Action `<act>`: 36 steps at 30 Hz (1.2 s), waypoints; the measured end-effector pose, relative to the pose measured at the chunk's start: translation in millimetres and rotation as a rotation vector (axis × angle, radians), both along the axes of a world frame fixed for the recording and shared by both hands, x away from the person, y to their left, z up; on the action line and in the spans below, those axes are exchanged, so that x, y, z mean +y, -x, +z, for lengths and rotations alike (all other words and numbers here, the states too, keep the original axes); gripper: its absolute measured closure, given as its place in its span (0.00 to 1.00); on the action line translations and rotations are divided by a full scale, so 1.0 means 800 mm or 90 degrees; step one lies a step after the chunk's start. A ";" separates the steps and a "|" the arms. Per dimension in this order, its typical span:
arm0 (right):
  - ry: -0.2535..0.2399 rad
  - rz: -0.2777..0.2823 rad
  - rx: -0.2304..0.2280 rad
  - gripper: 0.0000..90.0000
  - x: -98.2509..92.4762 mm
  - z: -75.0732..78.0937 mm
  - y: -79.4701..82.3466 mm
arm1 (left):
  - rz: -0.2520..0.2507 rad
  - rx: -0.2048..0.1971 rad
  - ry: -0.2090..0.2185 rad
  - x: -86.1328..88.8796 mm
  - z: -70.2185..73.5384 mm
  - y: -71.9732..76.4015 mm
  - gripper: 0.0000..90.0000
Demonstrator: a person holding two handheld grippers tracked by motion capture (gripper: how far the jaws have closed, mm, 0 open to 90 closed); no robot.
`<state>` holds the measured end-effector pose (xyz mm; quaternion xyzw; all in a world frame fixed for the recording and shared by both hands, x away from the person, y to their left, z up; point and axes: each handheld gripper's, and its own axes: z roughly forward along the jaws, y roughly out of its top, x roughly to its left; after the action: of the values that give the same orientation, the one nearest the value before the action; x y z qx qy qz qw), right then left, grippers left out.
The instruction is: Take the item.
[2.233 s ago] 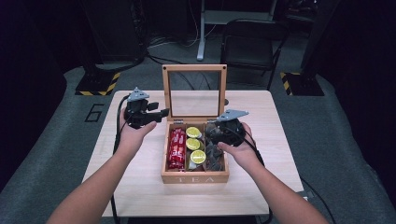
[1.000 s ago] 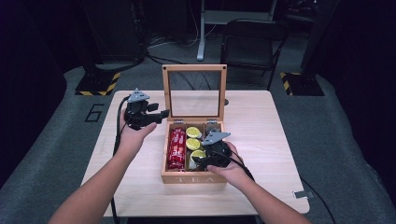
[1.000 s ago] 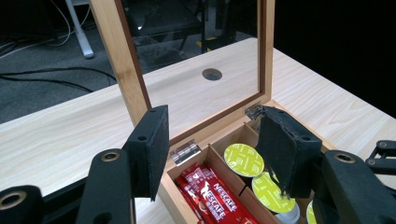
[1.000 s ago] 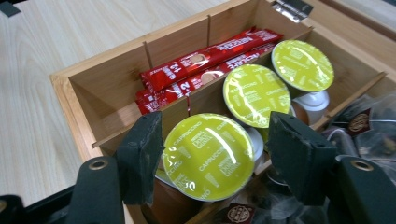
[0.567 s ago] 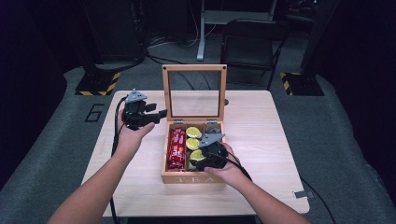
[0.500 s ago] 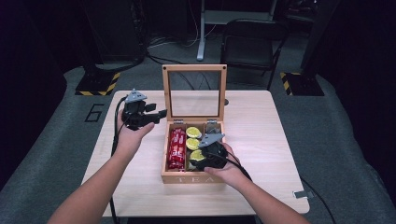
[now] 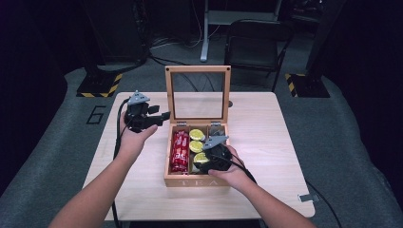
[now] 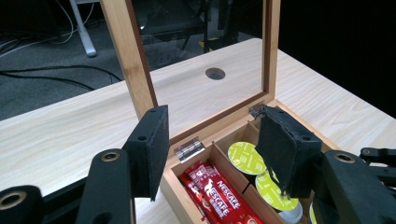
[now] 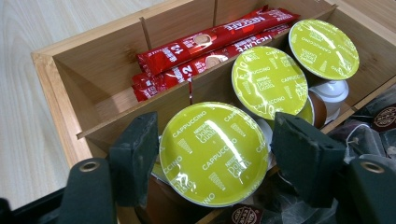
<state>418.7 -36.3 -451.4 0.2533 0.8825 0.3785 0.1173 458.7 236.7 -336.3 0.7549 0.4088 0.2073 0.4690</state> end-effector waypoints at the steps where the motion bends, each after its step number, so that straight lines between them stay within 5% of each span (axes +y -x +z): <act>1: 0.001 -0.001 0.000 0.37 0.000 0.000 0.000 | -0.001 0.002 0.001 0.000 0.000 0.000 0.48; 8: -0.007 0.005 -0.019 0.50 0.000 0.004 0.004 | 0.001 -0.001 0.002 0.001 0.000 0.000 0.48; 16: 0.009 0.001 0.000 0.35 0.001 -0.001 0.000 | -0.002 0.000 -0.001 0.000 0.001 0.000 0.48; 36: -0.017 0.000 0.021 0.32 -0.002 -0.002 -0.009 | -0.001 -0.001 -0.002 0.000 0.000 0.000 0.48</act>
<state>426.3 -37.5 -452.9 0.2611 0.8793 0.3857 0.0994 458.5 237.0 -336.3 0.7558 0.4079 0.2081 0.4680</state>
